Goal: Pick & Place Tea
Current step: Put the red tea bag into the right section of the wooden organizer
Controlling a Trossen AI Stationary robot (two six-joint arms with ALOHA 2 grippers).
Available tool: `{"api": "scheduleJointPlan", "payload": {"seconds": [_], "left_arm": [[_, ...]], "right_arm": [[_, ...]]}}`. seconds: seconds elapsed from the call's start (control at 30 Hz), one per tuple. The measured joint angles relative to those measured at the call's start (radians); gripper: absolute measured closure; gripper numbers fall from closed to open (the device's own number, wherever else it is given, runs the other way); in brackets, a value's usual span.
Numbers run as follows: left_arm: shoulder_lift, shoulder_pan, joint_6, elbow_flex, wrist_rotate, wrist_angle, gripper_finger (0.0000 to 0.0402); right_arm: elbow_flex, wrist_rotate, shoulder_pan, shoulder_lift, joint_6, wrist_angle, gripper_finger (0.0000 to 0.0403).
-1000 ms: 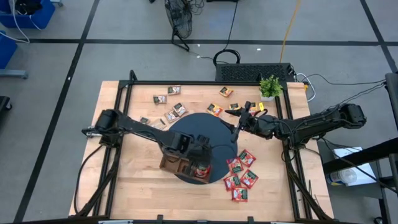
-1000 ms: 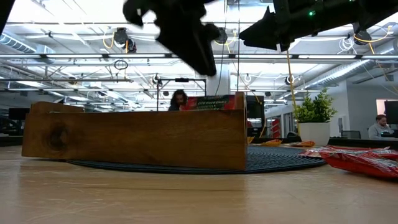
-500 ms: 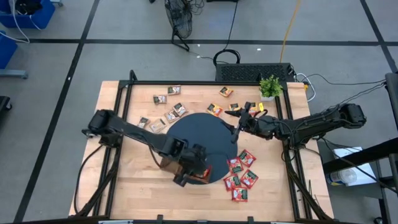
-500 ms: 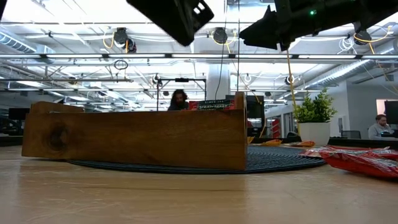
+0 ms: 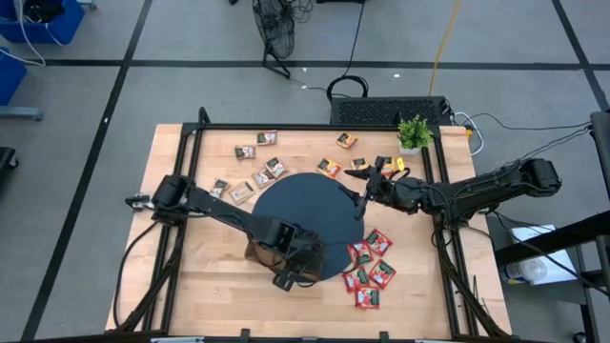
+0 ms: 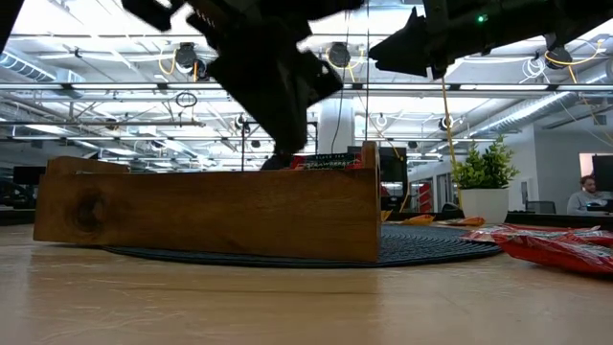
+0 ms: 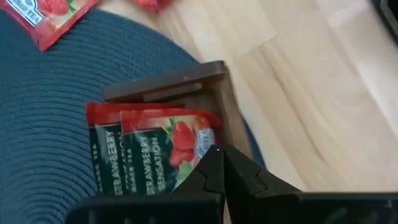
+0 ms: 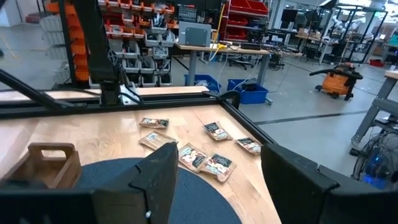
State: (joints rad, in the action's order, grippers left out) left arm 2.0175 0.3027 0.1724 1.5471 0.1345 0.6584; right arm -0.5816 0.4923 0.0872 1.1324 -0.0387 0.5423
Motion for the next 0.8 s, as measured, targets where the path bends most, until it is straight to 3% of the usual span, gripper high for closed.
{"api": "scheduleJointPlan", "payload": {"seconds": [0.8], "left_arm": [[0.080,-0.035,-0.019,0.000,0.100,-0.015,0.0401]], "right_arm": [[0.000,-0.025,0.000,0.000,0.021,-0.016,0.0190]]}}
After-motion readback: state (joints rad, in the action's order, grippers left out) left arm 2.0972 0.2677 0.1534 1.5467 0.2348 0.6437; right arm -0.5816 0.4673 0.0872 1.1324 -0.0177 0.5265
